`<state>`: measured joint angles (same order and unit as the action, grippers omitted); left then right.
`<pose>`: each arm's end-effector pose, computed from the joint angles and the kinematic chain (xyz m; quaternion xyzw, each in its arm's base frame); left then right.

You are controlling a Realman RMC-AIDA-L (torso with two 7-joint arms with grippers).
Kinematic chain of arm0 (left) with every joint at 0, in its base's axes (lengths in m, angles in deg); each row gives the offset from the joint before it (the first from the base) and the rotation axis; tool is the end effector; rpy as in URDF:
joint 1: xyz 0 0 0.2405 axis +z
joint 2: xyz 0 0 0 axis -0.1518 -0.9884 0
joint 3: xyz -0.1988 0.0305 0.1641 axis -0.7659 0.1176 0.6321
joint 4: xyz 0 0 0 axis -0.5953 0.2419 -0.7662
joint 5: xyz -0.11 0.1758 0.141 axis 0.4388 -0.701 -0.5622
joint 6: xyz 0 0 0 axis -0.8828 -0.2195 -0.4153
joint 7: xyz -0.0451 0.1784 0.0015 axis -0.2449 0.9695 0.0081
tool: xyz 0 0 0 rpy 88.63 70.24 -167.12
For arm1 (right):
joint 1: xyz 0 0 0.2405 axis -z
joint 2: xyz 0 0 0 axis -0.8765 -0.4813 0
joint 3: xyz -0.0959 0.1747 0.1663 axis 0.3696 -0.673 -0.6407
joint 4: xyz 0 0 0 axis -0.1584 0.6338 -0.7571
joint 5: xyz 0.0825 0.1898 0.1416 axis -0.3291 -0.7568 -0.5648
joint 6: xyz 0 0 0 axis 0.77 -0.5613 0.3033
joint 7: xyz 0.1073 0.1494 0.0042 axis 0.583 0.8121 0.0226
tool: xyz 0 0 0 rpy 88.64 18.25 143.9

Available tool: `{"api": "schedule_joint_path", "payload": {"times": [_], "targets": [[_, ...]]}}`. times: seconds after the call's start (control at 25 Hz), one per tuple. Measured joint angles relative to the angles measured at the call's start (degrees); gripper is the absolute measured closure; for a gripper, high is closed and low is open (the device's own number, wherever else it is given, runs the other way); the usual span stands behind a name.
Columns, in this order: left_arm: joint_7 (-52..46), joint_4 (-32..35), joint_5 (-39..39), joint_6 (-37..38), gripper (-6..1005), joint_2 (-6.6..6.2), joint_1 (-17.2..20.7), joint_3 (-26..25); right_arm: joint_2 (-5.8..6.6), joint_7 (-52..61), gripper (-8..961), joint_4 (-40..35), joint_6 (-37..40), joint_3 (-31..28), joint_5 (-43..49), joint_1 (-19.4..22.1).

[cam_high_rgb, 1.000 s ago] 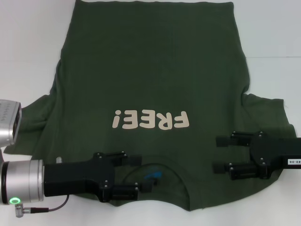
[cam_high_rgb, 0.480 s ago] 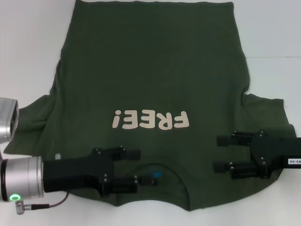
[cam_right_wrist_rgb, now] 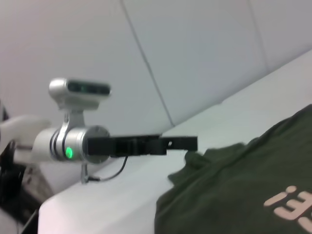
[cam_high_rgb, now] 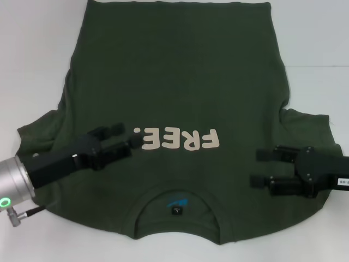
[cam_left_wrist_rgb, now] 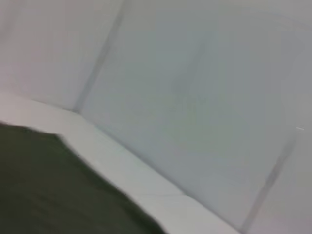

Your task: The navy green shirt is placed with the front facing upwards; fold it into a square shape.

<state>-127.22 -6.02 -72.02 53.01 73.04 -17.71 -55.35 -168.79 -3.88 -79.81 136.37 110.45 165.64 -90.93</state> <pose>-0.2872 0.3578 -0.0391 -0.8451 -0.3385 -0.3779 0.1686 0.2775 0.3482 -0.0136 -0.9195 0.2692 0.2786 0.0666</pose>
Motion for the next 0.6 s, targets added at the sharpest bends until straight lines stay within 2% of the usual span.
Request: {"api": "schedule_joint_path", "payload": {"times": [0.2, 0.36, 0.6], "targets": [[-3.3, 0.4, 0.1, -6.8, 172, -0.25, 0.8, -2.1, 0.17, -0.1, 53, 2.7, 0.2, -3.8, -0.1, 0.7], [-4.0, 0.8, 0.1, -10.0, 171, -0.61, 1.5, -5.6, 0.01, -0.1, 54, 2.8, 0.2, -3.5, 0.0, 1.0], [-4.5, 3.0, -0.3, -15.2, 171, -1.00, 2.9, -6.6, 0.28, 0.1, 54, 2.9, 0.0, -0.4, 0.4, 0.6]]}}
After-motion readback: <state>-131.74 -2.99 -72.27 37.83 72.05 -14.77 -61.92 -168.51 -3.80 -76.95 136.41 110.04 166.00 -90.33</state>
